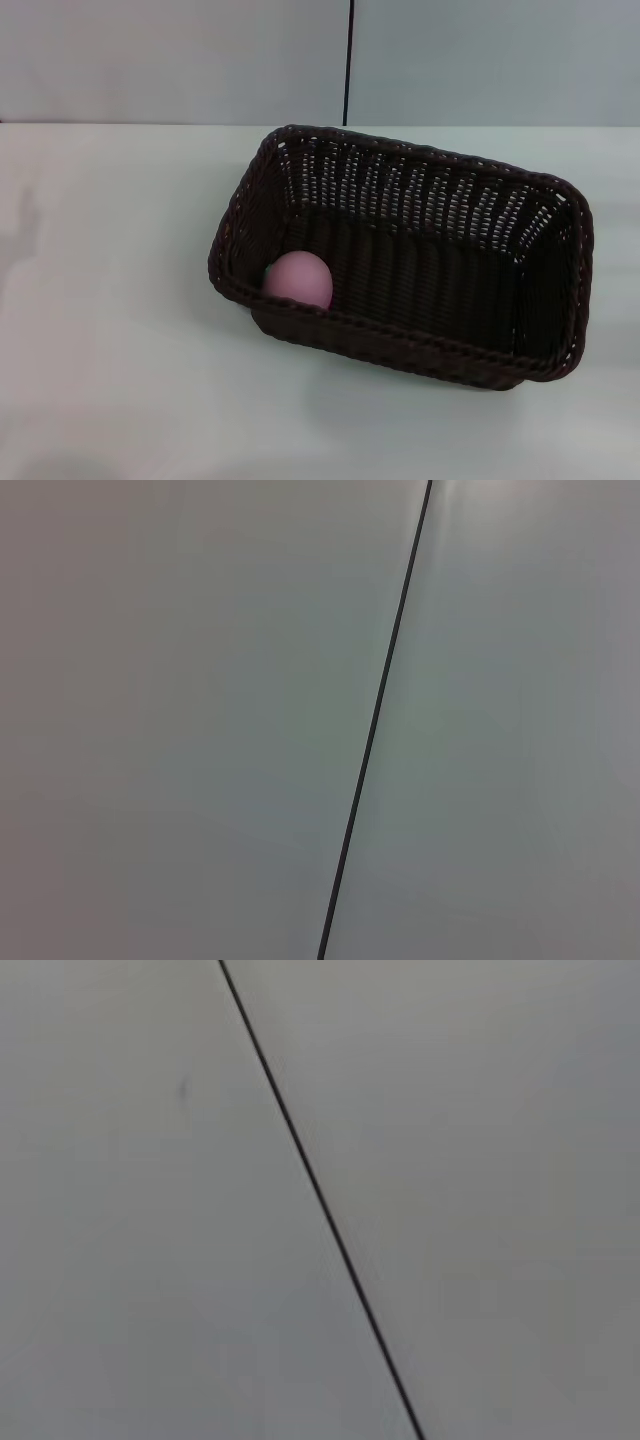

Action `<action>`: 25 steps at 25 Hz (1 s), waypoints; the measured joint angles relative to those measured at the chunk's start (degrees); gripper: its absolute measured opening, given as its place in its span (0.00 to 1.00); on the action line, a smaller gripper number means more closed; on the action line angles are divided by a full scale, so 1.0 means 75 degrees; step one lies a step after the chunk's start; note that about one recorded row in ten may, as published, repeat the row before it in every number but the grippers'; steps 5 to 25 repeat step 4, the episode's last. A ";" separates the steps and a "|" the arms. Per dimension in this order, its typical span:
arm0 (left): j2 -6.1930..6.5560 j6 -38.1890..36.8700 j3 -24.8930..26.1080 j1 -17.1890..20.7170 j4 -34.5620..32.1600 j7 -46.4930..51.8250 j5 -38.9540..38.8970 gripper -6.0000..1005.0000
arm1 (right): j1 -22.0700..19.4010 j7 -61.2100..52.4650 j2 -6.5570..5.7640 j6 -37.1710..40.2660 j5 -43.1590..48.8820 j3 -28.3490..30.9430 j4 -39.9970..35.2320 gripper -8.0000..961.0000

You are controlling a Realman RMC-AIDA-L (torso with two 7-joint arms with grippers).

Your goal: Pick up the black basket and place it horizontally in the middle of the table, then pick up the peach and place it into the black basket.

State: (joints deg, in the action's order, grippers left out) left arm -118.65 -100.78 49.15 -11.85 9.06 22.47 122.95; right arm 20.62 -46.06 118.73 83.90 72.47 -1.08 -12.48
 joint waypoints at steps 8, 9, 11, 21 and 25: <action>0.0000 0.0062 0.0147 -0.0087 -0.0001 -0.0002 -0.0007 0.71 | 0.0022 0.0038 -0.0004 -0.0026 -0.0023 0.0140 -0.0003 0.50; 0.0000 0.0062 0.0147 -0.0087 -0.0001 -0.0002 -0.0007 0.71 | 0.0022 0.0038 -0.0004 -0.0026 -0.0023 0.0140 -0.0003 0.50; 0.0000 0.0062 0.0147 -0.0087 -0.0001 -0.0002 -0.0007 0.71 | 0.0022 0.0038 -0.0004 -0.0026 -0.0023 0.0140 -0.0003 0.50; 0.0000 0.0062 0.0147 -0.0087 -0.0001 -0.0002 -0.0007 0.71 | 0.0022 0.0038 -0.0004 -0.0026 -0.0023 0.0140 -0.0003 0.50; 0.0000 0.0062 0.0147 -0.0087 -0.0001 -0.0002 -0.0007 0.71 | 0.0022 0.0038 -0.0004 -0.0026 -0.0023 0.0140 -0.0003 0.50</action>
